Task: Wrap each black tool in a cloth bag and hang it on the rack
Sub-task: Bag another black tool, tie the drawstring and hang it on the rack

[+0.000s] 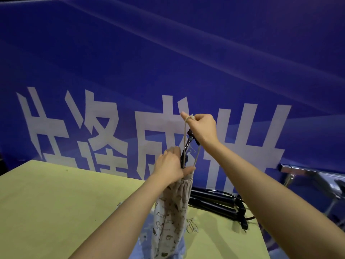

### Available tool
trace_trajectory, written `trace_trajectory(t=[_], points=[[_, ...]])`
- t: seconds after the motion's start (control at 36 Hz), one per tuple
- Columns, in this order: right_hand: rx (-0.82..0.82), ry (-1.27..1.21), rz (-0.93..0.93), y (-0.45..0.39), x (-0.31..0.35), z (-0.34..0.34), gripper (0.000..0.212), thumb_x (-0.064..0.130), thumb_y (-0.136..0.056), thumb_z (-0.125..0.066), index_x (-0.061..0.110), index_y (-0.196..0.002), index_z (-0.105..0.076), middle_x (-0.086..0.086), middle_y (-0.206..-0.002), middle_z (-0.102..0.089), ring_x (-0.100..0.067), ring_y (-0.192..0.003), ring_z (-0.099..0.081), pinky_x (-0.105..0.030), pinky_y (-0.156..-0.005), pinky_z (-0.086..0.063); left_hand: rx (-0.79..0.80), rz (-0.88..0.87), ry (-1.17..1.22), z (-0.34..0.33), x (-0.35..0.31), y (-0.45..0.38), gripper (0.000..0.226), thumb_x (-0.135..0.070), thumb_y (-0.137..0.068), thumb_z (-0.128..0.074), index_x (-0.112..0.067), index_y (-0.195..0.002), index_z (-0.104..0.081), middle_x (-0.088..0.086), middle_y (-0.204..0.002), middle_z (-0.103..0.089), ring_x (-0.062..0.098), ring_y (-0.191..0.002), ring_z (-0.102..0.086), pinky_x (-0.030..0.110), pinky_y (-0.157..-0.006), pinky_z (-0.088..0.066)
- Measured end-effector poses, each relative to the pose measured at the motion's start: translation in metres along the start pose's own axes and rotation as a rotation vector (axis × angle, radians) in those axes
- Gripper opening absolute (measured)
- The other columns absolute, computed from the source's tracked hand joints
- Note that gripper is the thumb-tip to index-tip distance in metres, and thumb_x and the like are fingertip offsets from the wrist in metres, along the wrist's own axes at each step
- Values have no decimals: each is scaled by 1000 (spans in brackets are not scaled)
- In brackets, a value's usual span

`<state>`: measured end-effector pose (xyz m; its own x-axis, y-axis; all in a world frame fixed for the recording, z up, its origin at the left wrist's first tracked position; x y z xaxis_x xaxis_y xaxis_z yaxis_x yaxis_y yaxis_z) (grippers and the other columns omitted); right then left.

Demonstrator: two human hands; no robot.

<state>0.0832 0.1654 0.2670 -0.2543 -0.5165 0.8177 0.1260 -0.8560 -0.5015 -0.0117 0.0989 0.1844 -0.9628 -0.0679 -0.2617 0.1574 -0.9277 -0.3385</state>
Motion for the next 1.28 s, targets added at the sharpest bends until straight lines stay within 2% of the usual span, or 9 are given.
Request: trace_trajectory(t=[0.08, 0.17, 0.25, 0.39, 0.58, 0.81, 0.97, 1.08, 1.28], points=[[-13, 55, 86, -1, -1, 3, 50, 46, -82, -67, 15, -53, -40, -1, -47, -34, -18, -49, -36, -48, -64, -53, 84, 10, 178, -1, -8, 2, 52, -62, -77, -61, -22, -106, -46, 0, -111, -54, 22, -104, -54, 39, -93, -44], [12, 167, 170, -1, -2, 5, 47, 48, -83, -65, 13, -57, -46, -2, -50, -40, -16, -50, -39, -43, -60, -53, 173, -13, 3, -6, -12, 3, 52, -60, -85, -51, -22, -119, -41, 2, -121, -56, 29, -109, -55, 43, -94, -42], [-10, 256, 230, 0, -2, 13, 47, 47, -86, -63, 15, -57, -45, 0, -50, -42, -15, -49, -39, -39, -53, -47, 120, -85, -241, -13, -13, 3, 58, -65, -88, -38, -23, -128, -32, 6, -111, -63, 30, -96, -62, 39, -80, -42], [-111, 290, 298, -5, 1, 26, 48, 40, -90, -61, 19, -54, -36, 6, -47, -35, -13, -45, -32, -29, -49, -31, 1, -206, -374, -16, -12, -1, 67, -71, -88, -24, -26, -138, -27, 8, -109, -62, 29, -91, -63, 38, -79, -43], [-206, 380, 409, -8, 10, 48, 40, 34, -91, -62, 14, -61, -44, -4, -55, -50, -19, -50, -42, -23, -45, -25, -45, -122, -428, -16, -24, -3, 78, -76, -82, -28, -17, -132, -40, 5, -97, -64, 25, -81, -65, 32, -64, -39], [-272, 399, 301, -8, -3, 98, 41, 34, -91, -61, 13, -60, -44, 9, -48, -36, -11, -46, -34, -25, -45, -25, 0, -120, -467, -16, -80, -2, 69, -72, -86, -30, -10, -106, -53, 7, -96, -64, 24, -82, -64, 30, -61, -38], [-332, 376, 265, -4, -10, 151, 45, 33, -92, -59, 18, -56, -37, 4, -49, -39, -16, -48, -36, -25, -45, -24, -28, -162, -460, -23, -132, 5, 73, -69, -88, -29, -5, -116, -49, 11, -106, -61, 28, -90, -63, 33, -67, -40], [-344, 436, 356, 3, -11, 189, 39, 31, -92, -58, 10, -60, -48, -1, -54, -46, -19, -50, -41, -24, -45, -23, -59, -203, -470, -27, -174, 12, 71, -66, -90, -26, -4, -117, -49, 12, -108, -59, 29, -89, -62, 34, -70, -36], [-287, 503, 318, 29, -29, 274, 38, 30, -92, -59, 12, -62, -44, -2, -59, -47, -22, -57, -42, -25, -47, -23, 49, -171, -324, -42, -262, 41, 64, -63, -92, -29, -7, -113, -53, 11, -107, -62, 29, -94, -62, 35, -76, -41]])
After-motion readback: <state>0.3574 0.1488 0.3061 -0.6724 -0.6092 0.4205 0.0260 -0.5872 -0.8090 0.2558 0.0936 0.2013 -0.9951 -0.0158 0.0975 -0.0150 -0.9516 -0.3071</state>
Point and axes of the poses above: each hand's wrist, its own y-axis away from the middle knuckle, its own z-axis out of the back of the hand, x = y × z, the point moved 1 cm from there along -y, towards the middle knuckle
